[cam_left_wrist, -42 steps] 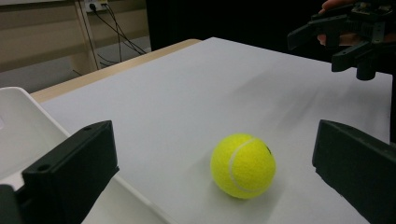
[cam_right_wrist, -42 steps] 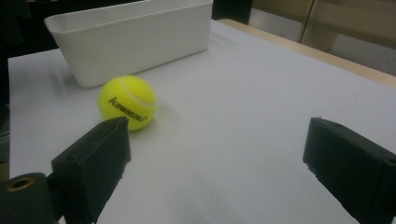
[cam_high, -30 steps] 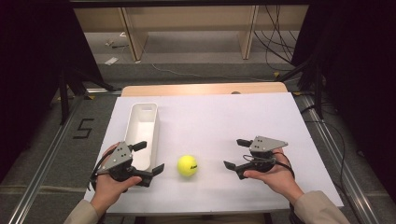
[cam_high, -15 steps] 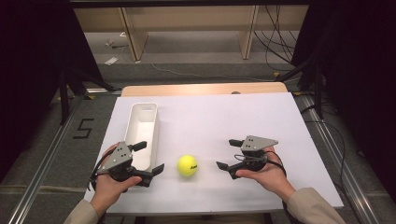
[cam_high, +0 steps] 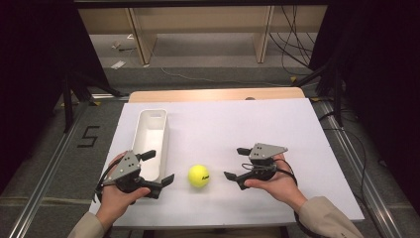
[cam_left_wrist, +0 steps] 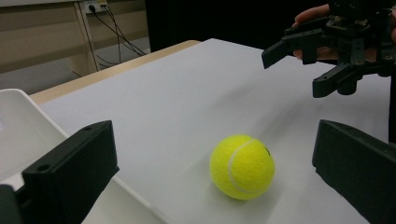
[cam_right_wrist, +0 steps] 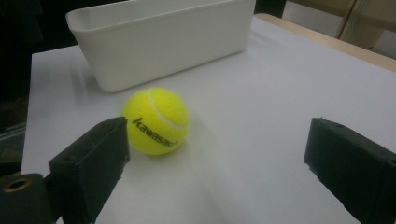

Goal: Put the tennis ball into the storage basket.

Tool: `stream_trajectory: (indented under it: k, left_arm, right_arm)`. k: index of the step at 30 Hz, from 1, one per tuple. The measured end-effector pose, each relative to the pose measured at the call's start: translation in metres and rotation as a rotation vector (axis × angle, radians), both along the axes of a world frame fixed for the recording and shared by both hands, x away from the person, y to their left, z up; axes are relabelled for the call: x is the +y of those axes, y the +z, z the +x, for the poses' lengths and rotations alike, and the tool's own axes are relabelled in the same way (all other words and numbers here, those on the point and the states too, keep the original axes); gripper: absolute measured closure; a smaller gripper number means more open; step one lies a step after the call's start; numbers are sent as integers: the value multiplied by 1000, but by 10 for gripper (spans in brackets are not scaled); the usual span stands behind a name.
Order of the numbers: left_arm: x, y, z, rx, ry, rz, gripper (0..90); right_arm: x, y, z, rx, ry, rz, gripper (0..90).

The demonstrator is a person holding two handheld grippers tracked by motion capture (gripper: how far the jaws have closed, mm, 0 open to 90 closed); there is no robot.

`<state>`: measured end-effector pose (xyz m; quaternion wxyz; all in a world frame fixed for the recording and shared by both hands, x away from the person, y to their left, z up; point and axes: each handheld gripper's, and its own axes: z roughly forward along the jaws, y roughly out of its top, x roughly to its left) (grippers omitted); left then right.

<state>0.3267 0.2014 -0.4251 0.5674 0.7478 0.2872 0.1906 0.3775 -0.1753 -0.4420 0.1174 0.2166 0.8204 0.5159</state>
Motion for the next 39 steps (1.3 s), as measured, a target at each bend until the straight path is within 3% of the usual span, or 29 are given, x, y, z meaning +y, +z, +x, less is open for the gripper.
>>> stream_trajectory:
  k: [39]
  left_arm:
    - [0, 1, 0, -4, -1, -1, 0]
  right_arm:
    - [36, -7, 7, 25, 68, -10, 75]
